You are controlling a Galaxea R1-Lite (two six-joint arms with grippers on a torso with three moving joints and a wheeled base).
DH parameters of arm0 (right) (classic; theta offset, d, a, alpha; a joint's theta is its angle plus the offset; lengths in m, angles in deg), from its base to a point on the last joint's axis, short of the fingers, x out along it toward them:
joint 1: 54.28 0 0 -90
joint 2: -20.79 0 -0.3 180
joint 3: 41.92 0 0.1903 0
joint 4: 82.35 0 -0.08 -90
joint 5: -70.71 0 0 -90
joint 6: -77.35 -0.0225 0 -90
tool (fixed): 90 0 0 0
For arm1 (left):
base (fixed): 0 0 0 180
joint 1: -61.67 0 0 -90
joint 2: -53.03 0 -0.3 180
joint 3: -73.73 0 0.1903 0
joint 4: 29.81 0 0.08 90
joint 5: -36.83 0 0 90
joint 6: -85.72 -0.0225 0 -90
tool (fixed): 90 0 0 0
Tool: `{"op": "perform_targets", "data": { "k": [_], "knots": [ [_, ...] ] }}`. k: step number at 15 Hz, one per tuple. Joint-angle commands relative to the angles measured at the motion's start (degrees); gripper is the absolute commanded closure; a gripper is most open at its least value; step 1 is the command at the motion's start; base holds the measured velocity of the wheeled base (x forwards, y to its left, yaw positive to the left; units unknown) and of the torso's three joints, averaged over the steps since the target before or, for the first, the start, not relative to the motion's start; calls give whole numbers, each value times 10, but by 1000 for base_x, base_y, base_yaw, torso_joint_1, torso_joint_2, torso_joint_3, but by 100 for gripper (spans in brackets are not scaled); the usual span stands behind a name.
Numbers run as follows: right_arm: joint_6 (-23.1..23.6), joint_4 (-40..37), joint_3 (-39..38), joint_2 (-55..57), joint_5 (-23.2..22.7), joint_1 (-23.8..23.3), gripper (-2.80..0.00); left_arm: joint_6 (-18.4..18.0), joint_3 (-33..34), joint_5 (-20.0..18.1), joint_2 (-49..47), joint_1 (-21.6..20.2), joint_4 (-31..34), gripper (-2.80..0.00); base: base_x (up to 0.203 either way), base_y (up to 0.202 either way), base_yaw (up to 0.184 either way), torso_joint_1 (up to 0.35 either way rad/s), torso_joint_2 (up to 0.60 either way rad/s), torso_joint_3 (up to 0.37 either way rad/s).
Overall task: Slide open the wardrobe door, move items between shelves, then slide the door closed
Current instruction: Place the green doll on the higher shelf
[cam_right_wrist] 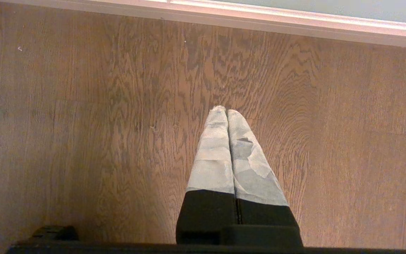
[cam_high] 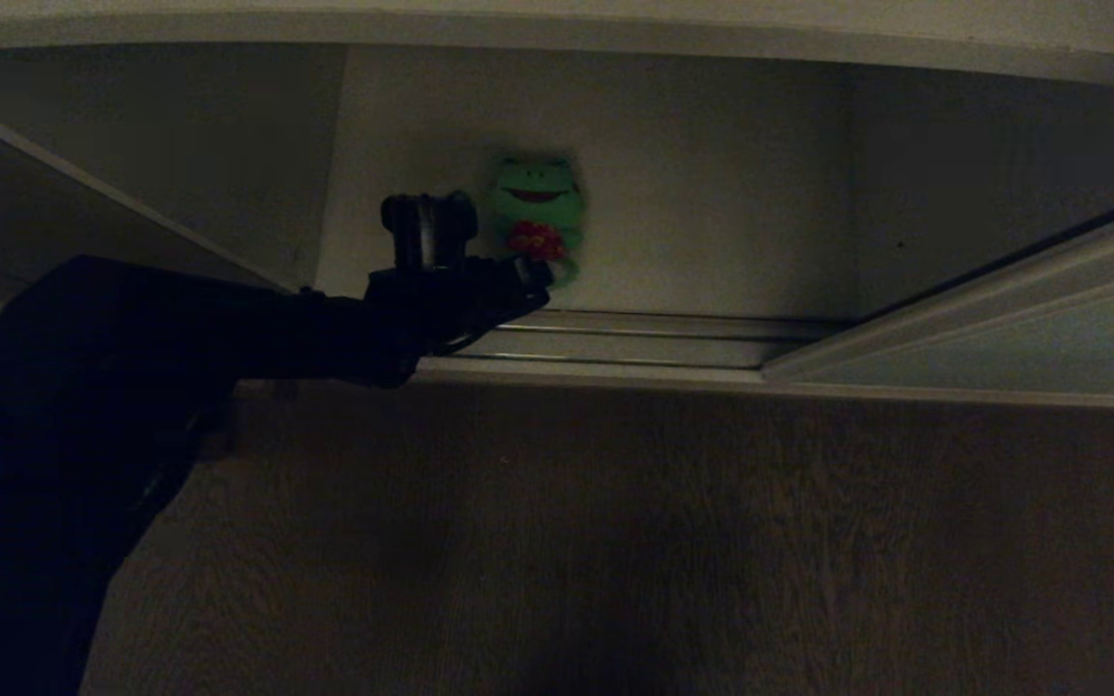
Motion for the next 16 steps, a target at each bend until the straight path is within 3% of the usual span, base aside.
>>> {"op": "perform_targets", "data": {
  "k": [1,5,9,14,15,16],
  "knots": [
    [0,0,0,-2,0,0,0,-31,-21,23,-32,3,-24,-280,0,0,0,0,0,0],
    [0,0,0,-2,0,0,0,-103,-26,31,-56,3,-68,-280,0,0,0,0,0,0],
    [0,0,0,-2,0,0,0,-112,-48,34,-78,2,-134,-280,0,0,0,0,0,0],
    [0,0,0,-2,0,0,0,-155,-59,42,-112,2,-194,-280,0,0,0,0,0,0],
    [0,0,0,-2,0,0,0,-155,-66,54,-119,3,-197,0,0,0,0,0,0,0],
    [0,0,0,-2,0,0,0,-157,-80,73,-123,3,-201,0,0,0,0,0,0,0]
  ]
}}
